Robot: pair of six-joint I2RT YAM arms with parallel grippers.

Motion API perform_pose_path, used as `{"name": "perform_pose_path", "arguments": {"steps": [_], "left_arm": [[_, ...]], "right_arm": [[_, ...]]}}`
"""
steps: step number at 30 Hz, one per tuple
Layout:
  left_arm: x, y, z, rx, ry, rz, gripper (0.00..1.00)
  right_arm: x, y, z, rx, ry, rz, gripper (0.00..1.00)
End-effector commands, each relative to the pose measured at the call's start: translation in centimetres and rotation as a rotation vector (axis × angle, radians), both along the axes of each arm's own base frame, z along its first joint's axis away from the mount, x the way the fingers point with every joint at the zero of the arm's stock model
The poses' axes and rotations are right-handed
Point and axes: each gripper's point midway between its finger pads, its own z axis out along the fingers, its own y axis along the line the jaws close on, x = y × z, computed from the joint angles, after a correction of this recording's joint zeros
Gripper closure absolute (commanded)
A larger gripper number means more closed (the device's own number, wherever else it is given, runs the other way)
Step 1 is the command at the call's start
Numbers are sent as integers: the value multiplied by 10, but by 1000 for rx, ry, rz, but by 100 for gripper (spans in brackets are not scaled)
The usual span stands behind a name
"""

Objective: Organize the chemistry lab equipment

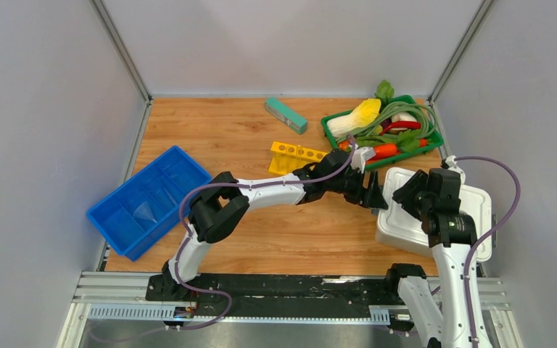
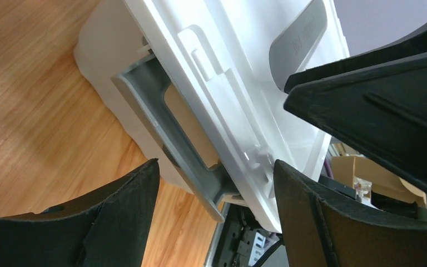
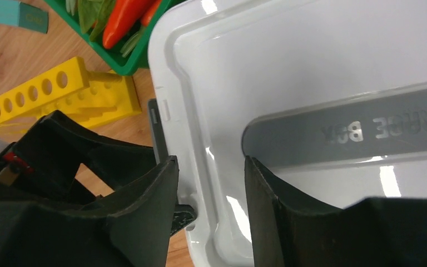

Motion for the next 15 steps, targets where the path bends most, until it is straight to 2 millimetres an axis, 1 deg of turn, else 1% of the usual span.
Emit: {"name": "perform_pose_path", "arguments": {"steps": [1, 4, 7, 8, 10, 11, 15], "left_arm": [[6, 2, 37, -85, -45, 29, 19], [4, -1, 42, -93, -40, 6, 20], [3, 2, 44, -95, -47, 8, 21], [4, 5, 41, -88, -47, 15, 21], [6, 11, 45, -82, -54, 33, 21], [9, 16, 40, -60, -52, 53, 21], [17, 37, 41, -29, -85, 114, 21]], "right_arm": [[16, 16, 36, 33, -74, 102, 50], [20, 18, 38, 43, -84, 114, 50], [21, 18, 35, 48, -74, 113, 49], [22, 18, 33, 48, -69, 113, 50], [24, 19, 29, 54, -66, 114, 49], [25, 20, 25, 59, -59, 116, 49], [32, 29, 23, 111, -71, 142, 49]]}}
